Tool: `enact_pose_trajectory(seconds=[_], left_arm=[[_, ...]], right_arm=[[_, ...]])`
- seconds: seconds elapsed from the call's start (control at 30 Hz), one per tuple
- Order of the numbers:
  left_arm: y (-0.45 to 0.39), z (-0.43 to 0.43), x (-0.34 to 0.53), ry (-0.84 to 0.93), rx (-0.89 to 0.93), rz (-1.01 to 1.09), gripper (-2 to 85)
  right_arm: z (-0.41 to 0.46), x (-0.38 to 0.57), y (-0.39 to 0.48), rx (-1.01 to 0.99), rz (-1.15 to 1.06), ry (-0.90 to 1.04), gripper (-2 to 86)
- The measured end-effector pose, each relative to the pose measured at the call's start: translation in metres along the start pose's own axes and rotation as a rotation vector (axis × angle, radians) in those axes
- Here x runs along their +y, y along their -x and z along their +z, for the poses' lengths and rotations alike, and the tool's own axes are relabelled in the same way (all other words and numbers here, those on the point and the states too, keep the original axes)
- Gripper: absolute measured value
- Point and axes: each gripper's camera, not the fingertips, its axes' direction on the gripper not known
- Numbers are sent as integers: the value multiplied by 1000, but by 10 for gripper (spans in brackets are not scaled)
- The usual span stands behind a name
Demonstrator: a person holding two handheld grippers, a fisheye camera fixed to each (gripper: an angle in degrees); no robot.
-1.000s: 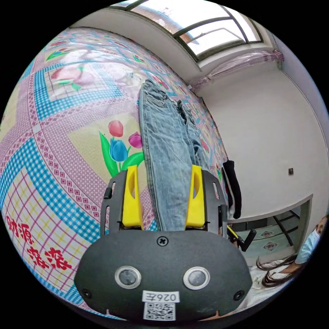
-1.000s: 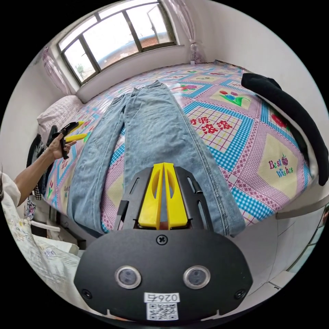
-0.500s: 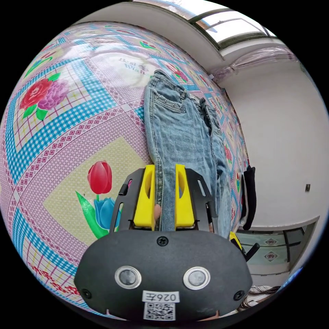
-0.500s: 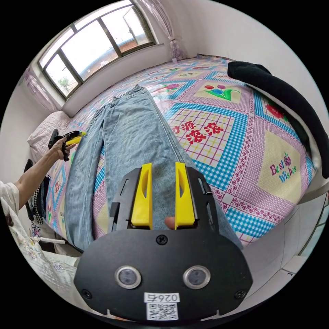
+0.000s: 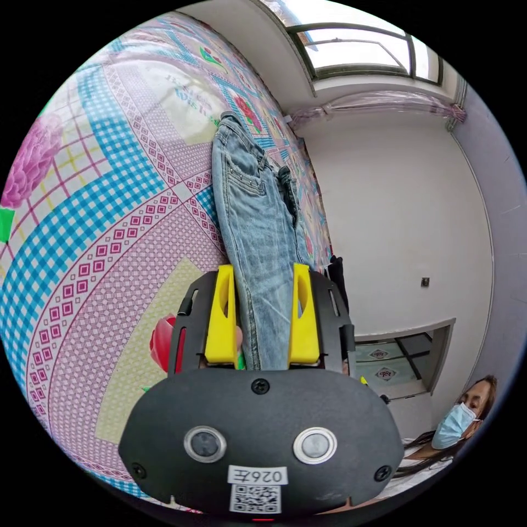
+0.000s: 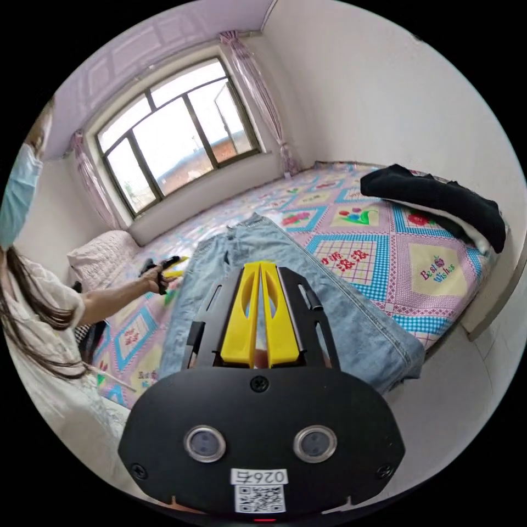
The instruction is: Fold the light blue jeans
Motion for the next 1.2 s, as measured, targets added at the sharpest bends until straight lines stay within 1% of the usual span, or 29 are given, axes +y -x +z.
enact_pose_trajectory(seconds=[0.17,0.27,0.3,0.37,0.4,0.47,0.53,0.6,0.7,0.77,0.87,0.93,1.0,1.07,1.2], left_arm=[[4,16,-25,71,18,35,144],[8,24,-33,112,36,34,141],[11,25,-32,115,48,29,139],[18,26,-27,122,72,2,136],[23,27,-23,122,91,-15,135],[26,26,-13,113,108,-26,134],[23,24,7,104,106,-7,138],[20,18,29,70,119,7,146],[17,-4,72,-31,126,23,157],[18,-17,97,-57,119,21,158],[19,-35,135,-77,103,-9,158],[15,-48,165,-107,75,-33,158],[12,-56,185,-143,85,-49,159],[8,-61,198,-174,97,-61,163],[-6,-59,212,-203,81,-55,175]], right_arm=[[-95,50,-2,-205,216,-214,-11],[-137,77,0,-305,281,-337,-10],[-145,79,3,-300,275,-353,-10],[-169,83,22,-222,228,-418,-10],[-172,82,27,-209,206,-414,-10],[-175,74,42,-207,139,-328,-9],[-175,74,49,-210,109,-283,-9],[-172,80,53,-185,117,-236,-7],[-158,106,55,-116,159,-119,2],[-138,134,59,-68,193,38,27],[-115,182,66,-74,256,201,57],[-102,211,76,-98,269,285,60],[-91,235,93,-84,239,351,60],[-70,260,122,-44,141,449,63],[-34,285,161,-52,36,526,72]])
